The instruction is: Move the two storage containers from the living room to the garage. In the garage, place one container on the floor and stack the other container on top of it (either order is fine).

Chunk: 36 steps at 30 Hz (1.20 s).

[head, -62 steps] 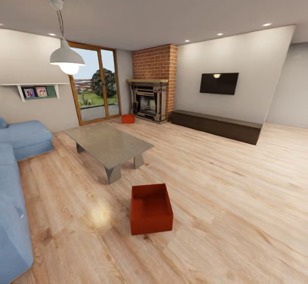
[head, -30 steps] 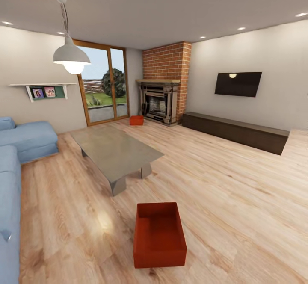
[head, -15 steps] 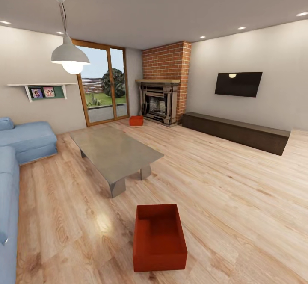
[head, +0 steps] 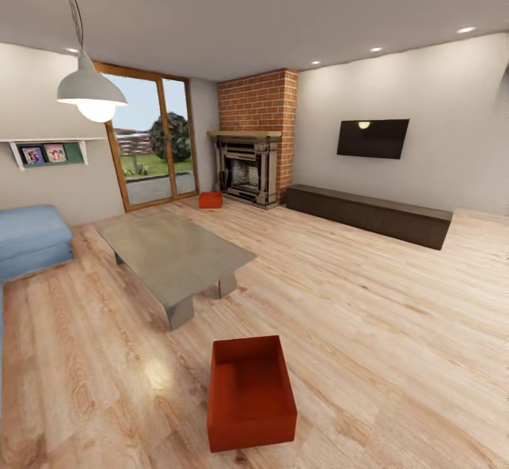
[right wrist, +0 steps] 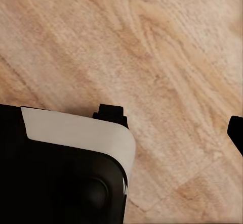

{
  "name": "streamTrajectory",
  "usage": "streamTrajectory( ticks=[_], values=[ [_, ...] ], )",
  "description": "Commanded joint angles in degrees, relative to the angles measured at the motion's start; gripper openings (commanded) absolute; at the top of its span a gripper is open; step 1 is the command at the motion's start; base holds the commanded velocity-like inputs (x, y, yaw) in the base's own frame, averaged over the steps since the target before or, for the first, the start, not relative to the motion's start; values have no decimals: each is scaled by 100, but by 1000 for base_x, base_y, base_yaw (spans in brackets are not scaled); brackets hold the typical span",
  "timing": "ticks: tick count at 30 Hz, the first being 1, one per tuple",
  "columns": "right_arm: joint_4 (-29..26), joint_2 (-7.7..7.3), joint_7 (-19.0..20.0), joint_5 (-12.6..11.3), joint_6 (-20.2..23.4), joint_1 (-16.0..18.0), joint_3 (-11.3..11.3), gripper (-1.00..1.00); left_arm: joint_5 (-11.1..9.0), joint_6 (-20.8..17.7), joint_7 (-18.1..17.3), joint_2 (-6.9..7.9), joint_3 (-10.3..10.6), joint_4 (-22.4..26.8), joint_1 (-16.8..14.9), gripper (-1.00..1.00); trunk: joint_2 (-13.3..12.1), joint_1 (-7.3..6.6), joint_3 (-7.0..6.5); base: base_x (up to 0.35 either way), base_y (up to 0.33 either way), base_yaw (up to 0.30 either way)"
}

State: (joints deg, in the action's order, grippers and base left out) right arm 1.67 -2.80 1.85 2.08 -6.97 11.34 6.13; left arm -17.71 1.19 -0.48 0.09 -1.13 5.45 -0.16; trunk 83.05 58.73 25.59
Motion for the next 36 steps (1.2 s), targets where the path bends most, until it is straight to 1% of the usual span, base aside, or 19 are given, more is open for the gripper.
streamTrajectory(
  ticks=[1, 7, 22, 32, 36],
  values=[
    [18, -1, 8, 22, -32, 8, 29, 100, -24, 10, -5, 0, -10, -1, -2, 100, 3, 0, 6, 0, 0, -64],
    [18, -1, 8, 22, -29, 8, 29, 100, -22, 5, -5, 0, -3, -7, -2, 100, 3, 0, 6, 148, 0, -23],
    [18, -1, 0, 21, -20, 8, 29, 100, -22, 4, -5, 1, -1, -9, -2, 100, 3, 0, 6, 316, 0, 0],
    [18, -1, -1, 21, -23, 8, 29, 100, -22, 8, -5, 3, -1, -9, -2, 100, 3, 0, 6, 55, 0, 0],
    [18, -1, -1, 21, -25, 8, 29, 100, -22, 12, -5, 2, -1, -9, -2, 100, 3, 0, 6, 221, 0, 0]
  ],
)
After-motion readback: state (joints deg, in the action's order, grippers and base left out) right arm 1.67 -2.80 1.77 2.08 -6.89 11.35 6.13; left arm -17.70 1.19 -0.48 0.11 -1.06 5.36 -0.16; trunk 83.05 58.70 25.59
